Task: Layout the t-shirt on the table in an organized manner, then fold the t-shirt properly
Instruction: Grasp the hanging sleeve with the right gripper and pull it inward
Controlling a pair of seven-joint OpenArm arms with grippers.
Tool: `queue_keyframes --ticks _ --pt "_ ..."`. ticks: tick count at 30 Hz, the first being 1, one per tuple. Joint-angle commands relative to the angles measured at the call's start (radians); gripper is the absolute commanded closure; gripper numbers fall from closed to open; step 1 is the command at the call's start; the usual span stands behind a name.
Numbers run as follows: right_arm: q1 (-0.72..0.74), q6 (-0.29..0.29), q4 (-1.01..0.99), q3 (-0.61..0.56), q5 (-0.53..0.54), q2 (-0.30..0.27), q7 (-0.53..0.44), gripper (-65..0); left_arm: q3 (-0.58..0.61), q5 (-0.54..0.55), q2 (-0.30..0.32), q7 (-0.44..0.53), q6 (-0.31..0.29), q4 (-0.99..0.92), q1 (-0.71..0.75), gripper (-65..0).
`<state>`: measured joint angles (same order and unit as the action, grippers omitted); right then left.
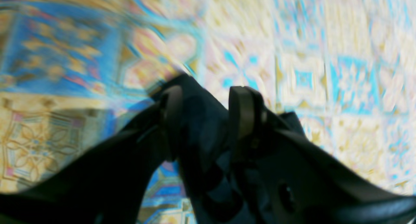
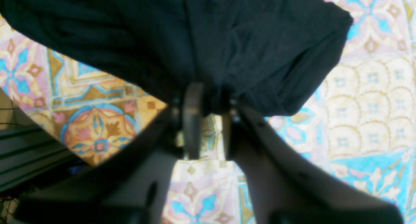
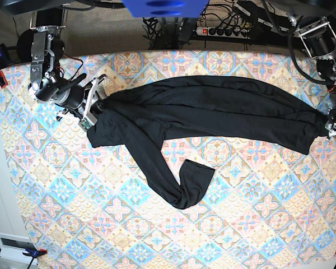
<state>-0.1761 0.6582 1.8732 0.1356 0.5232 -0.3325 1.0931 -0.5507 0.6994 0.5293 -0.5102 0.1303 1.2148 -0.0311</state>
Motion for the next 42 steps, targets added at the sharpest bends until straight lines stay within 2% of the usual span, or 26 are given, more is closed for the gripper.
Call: queue_keyframes --ticks 1,4,8,11,15,16,18,22,26,29,35,42 --pt "0.014 0.001 0.038 0.011 0.013 -0.012 -0.026 -14.7 0.001 0.03 0.016 0.015 -0.014 0.02 -0.017 -23.8" --pt "0.022 0.001 0.05 0.011 0.013 -0.012 -0.026 -17.0 0.004 0.064 0.016 0.011 -0.014 0.04 -0.016 -23.8" --pt "0.099 0.001 0.041 0.003 0.013 -0.012 -0.031 -17.2 0.005 0.055 -0.007 -0.087 -0.014 0.116 -0.013 -23.8" --pt "0.184 0.001 -0.031 -0.05 0.013 -0.009 -0.07 -17.0 0.004 0.055 -0.033 -0.127 -0.014 0.155 -0.013 -23.8" --pt "0.289 0.001 -0.169 -0.107 -0.004 -0.004 -0.107 -17.0 0.005 0.055 -0.034 -0.135 -0.014 0.158 0.003 -23.8" --pt "0.327 0.001 -0.203 -0.11 -0.027 0.003 -0.113 -17.0 0.005 0.055 -0.034 -0.133 -0.014 0.161 0.012 -23.8" --pt "0.389 0.001 -0.263 -0.139 -0.082 0.056 -0.138 -17.0 0.005 0.056 -0.048 -0.137 -0.014 0.162 0.017 -23.8" --pt "0.491 0.001 -0.39 -0.251 -0.199 0.128 -0.201 -17.1 0.005 0.055 -0.062 -0.138 -0.014 0.162 0.029 -23.8" --pt "0.593 0.001 -0.539 -0.359 -0.36 0.198 -0.288 -17.2 0.005 0.056 -0.064 -0.137 -0.014 0.162 0.055 -23.8" --pt "0.669 0.001 -0.663 -0.402 -0.44 0.224 -0.364 -17.2 0.005 0.056 -0.065 -0.137 -0.016 0.162 0.056 -23.8" --pt "0.787 0.001 -0.915 -0.409 -0.447 0.255 -0.5 -17.2 0.004 0.056 -0.082 -0.132 -0.016 0.185 0.092 -23.8" --pt "0.846 -0.002 -1.056 -0.408 -0.446 0.263 -0.58 -17.3 0.004 0.056 -0.085 -0.13 -0.016 0.205 0.112 -23.8"
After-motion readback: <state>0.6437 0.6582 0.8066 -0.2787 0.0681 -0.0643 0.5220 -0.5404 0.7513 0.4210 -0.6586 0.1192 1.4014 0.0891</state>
